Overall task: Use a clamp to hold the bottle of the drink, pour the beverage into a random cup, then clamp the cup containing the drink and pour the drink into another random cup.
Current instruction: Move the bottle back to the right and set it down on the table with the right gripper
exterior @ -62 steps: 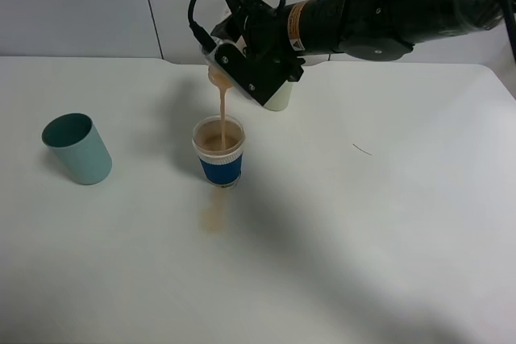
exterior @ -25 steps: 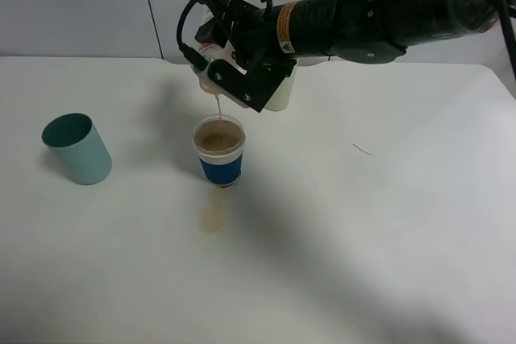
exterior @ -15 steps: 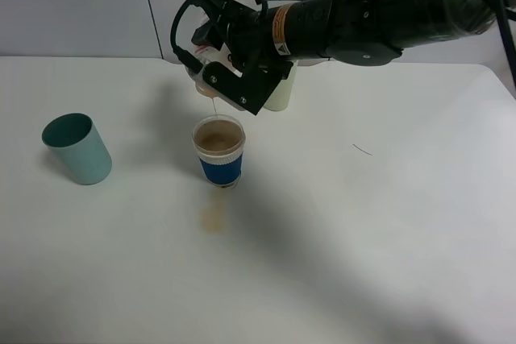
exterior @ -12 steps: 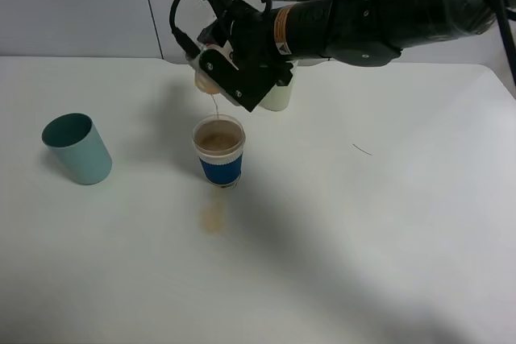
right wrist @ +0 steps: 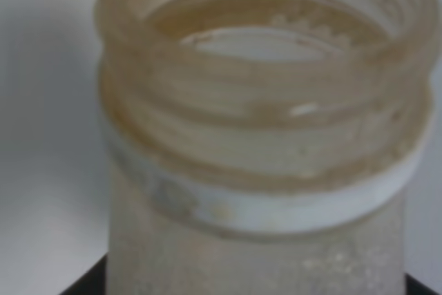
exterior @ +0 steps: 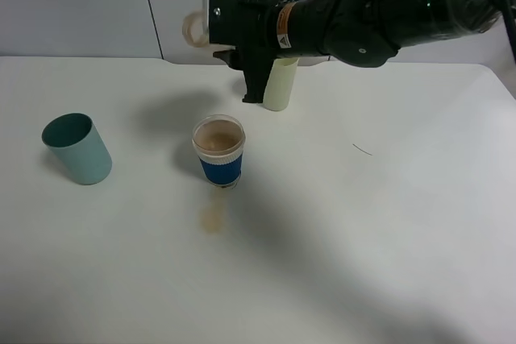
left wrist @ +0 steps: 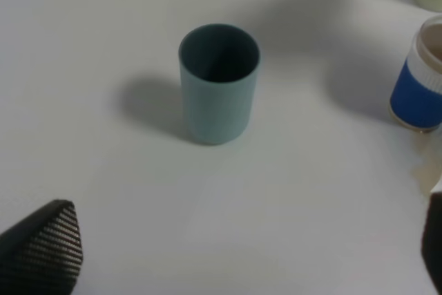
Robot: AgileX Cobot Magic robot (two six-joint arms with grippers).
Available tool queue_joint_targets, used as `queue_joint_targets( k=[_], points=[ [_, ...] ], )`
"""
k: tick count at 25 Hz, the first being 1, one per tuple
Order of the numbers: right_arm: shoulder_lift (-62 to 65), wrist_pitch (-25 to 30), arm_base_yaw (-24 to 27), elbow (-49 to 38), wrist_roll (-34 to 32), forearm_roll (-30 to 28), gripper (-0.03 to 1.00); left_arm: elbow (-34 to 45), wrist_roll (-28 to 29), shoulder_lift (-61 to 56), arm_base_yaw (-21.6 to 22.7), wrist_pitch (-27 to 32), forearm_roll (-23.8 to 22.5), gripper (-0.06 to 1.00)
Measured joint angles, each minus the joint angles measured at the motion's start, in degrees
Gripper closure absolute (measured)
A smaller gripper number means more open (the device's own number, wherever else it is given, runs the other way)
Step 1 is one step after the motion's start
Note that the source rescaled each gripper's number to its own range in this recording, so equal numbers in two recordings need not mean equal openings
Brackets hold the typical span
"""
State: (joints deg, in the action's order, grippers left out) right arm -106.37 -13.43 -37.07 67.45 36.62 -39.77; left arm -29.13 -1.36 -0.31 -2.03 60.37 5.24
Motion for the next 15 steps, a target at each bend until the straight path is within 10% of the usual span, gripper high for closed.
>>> queue_joint_targets(
  k=[6,15],
  points=[
    [3.5,1.7,0.0,0.0,-20.5,6.2,0.97,0.0,0.0,0.0,0.0,0.0,0.0,-0.06],
    [11.2,1.7,0.0,0.0,-27.7,18.2,0.97,0.0,0.0,0.0,0.0,0.0,0.0,-0.06]
  ],
)
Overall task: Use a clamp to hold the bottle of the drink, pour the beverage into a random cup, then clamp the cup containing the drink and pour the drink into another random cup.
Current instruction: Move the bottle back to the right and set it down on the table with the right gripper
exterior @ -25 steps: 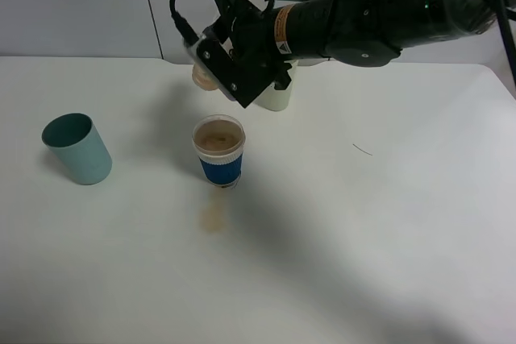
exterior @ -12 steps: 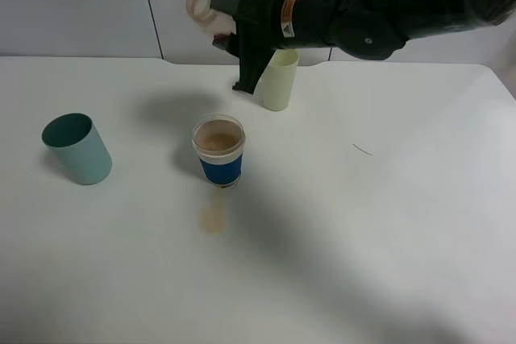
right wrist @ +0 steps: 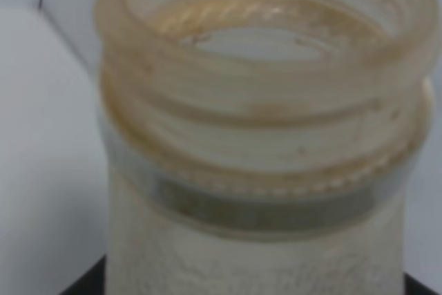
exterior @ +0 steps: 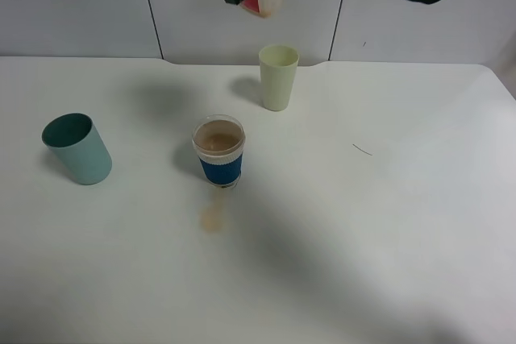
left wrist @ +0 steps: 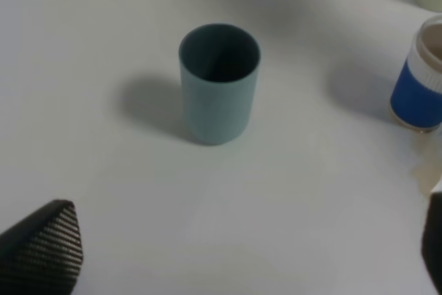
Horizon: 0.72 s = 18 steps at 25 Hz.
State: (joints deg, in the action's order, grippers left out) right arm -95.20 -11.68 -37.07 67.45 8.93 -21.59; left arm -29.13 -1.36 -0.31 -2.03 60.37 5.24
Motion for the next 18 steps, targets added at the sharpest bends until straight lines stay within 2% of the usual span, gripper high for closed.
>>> queue_joint_targets(
  k=[3,4,5,8,11,12,15,18],
  points=[
    [2.1,0.1,0.0,0.0,1.5,5.8,0.97,0.0,0.0,0.0,0.0,0.0,0.0,-0.06],
    [3.3,1.4,0.0,0.0,6.3,13.5,0.97,0.0,0.0,0.0,0.0,0.0,0.0,-0.06],
    [3.9,2.4,0.1,0.0,10.4,18.9,0.97,0.0,0.0,0.0,0.0,0.0,0.0,-0.06],
    [4.8,4.0,0.6,-1.1,20.1,31.3,0.97,0.0,0.0,0.0,0.0,0.0,0.0,-0.06],
    [6.2,1.8,1.5,-4.8,26.1,39.7,0.97,0.0,0.0,0.0,0.0,0.0,0.0,-0.06],
    [8.1,-3.3,2.7,-10.8,28.9,43.8,0.97,0.0,0.0,0.0,0.0,0.0,0.0,-0.06],
    [11.0,-9.1,3.7,-17.7,28.4,44.9,0.97,0.0,0.0,0.0,0.0,0.0,0.0,-0.06],
    [13.1,-13.9,4.2,-23.4,24.7,44.7,0.97,0.0,0.0,0.0,0.0,0.0,0.0,-0.06]
  ],
)
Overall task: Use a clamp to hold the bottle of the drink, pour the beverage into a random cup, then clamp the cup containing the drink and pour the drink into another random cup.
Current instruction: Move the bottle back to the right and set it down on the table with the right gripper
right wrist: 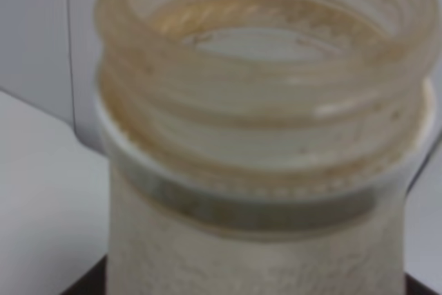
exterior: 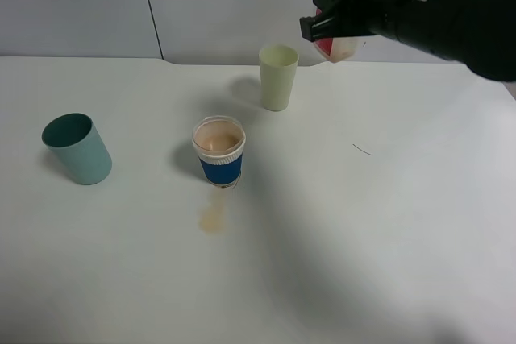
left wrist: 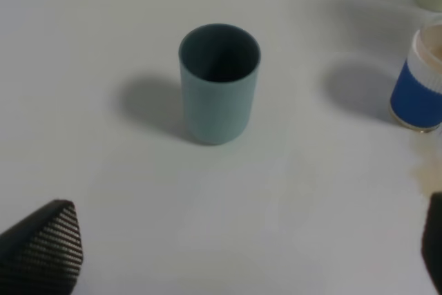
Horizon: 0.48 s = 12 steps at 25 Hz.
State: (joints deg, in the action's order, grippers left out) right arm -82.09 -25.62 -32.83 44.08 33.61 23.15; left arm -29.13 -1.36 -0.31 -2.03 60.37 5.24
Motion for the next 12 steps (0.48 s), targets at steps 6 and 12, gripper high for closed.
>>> queue_joint_targets(
  k=[6,12],
  points=[
    [0.4,-5.2,0.0,-7.8,-5.7,-0.2,0.97,0.0,0.0,0.0,0.0,0.0,0.0,-0.06],
    [0.5,-8.2,0.0,-12.0,-6.7,-0.2,0.97,0.0,0.0,0.0,0.0,0.0,0.0,-0.06]
  ],
)
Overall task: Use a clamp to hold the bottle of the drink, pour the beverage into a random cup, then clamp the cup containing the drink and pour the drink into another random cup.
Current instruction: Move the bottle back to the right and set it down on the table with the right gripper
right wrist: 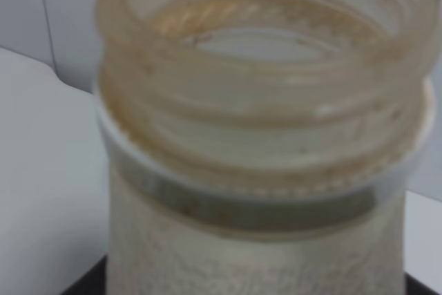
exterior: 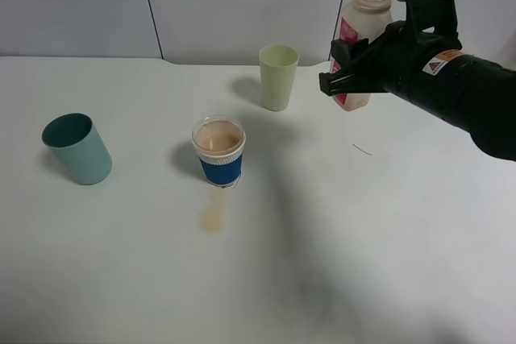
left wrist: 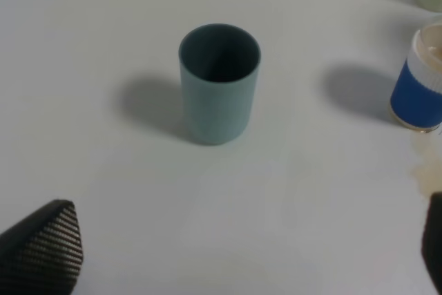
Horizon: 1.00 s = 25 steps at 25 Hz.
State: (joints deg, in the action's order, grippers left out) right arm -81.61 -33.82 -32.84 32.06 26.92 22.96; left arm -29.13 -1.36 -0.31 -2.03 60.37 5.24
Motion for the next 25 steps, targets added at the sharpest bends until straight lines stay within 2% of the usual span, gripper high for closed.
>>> queue_joint_targets(
  k=[5,10,13,16,18,20,24,25],
  points=[
    [-0.9,-2.1,0.4,-0.8,0.0,1.1,0.97,0.0,0.0,0.0,0.0,0.0,0.0,-0.06],
    [-6.0,-4.2,1.2,-0.9,0.2,5.1,0.97,0.0,0.0,0.0,0.0,0.0,0.0,-0.06],
    [-8.9,-5.1,2.4,-0.9,1.0,4.2,0.97,0.0,0.0,0.0,0.0,0.0,0.0,-0.06],
    [-11.6,-5.0,4.4,-0.9,-0.4,-1.6,0.97,0.0,0.0,0.0,0.0,0.0,0.0,-0.06],
    [-14.1,-4.9,6.1,-0.9,-5.8,-8.2,0.97,0.0,0.0,0.0,0.0,0.0,0.0,-0.06],
    [-14.6,-4.9,6.5,-0.9,-7.4,-9.8,0.97,0.0,0.0,0.0,0.0,0.0,0.0,-0.06],
    [-17.0,-4.7,10.3,-0.8,-17.4,-24.6,0.97,0.0,0.0,0.0,0.0,0.0,0.0,-0.06],
    [-17.0,-4.7,10.3,-0.8,-17.4,-24.6,0.97,0.0,0.0,0.0,0.0,0.0,0.0,-0.06]
  ],
)
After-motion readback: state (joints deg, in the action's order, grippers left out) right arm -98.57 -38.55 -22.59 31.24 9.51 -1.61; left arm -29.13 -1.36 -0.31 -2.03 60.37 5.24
